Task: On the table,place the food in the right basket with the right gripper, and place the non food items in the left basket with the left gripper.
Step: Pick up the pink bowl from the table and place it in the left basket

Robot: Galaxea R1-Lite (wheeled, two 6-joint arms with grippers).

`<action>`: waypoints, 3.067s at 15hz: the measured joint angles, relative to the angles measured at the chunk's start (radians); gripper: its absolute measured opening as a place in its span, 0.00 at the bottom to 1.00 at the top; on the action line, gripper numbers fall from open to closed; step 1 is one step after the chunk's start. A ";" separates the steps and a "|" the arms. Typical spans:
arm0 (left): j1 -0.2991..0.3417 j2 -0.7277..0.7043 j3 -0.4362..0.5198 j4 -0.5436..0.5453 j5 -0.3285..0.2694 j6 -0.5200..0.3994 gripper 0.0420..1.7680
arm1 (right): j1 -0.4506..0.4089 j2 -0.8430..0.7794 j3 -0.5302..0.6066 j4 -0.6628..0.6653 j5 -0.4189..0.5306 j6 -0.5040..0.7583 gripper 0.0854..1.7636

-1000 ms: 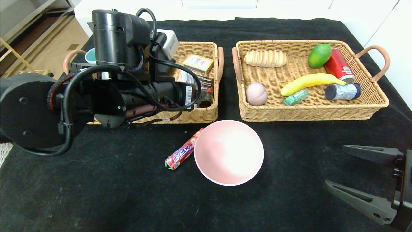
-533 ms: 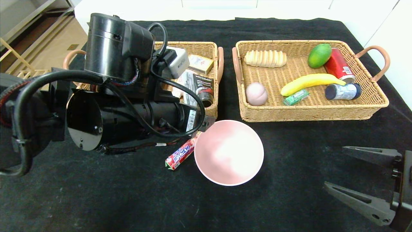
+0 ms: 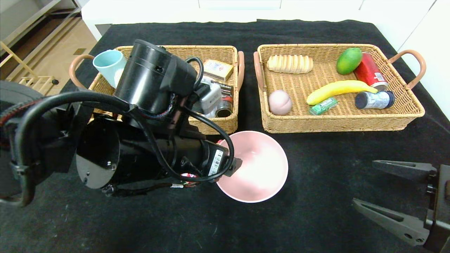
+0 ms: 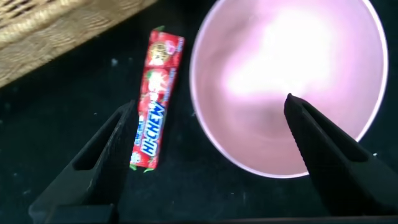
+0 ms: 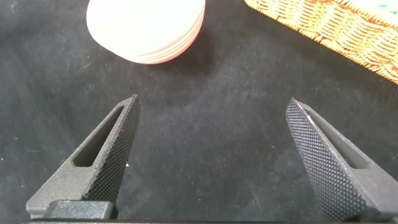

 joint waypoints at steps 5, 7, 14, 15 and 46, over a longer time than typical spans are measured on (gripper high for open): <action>-0.024 0.053 -0.002 0.001 0.000 -0.001 0.96 | 0.000 0.001 0.000 0.000 0.000 0.000 0.97; -0.025 0.066 -0.001 0.003 0.000 -0.003 0.96 | 0.000 0.001 0.000 0.000 0.000 0.000 0.97; -0.026 0.096 -0.001 -0.002 0.001 -0.030 0.97 | 0.000 0.001 0.000 0.000 0.000 0.000 0.97; -0.026 0.099 -0.001 -0.003 0.001 -0.030 0.97 | 0.000 0.001 0.000 0.000 0.000 0.000 0.97; -0.022 0.116 0.036 -0.012 0.001 -0.030 0.07 | 0.000 0.009 0.001 0.000 0.000 0.000 0.97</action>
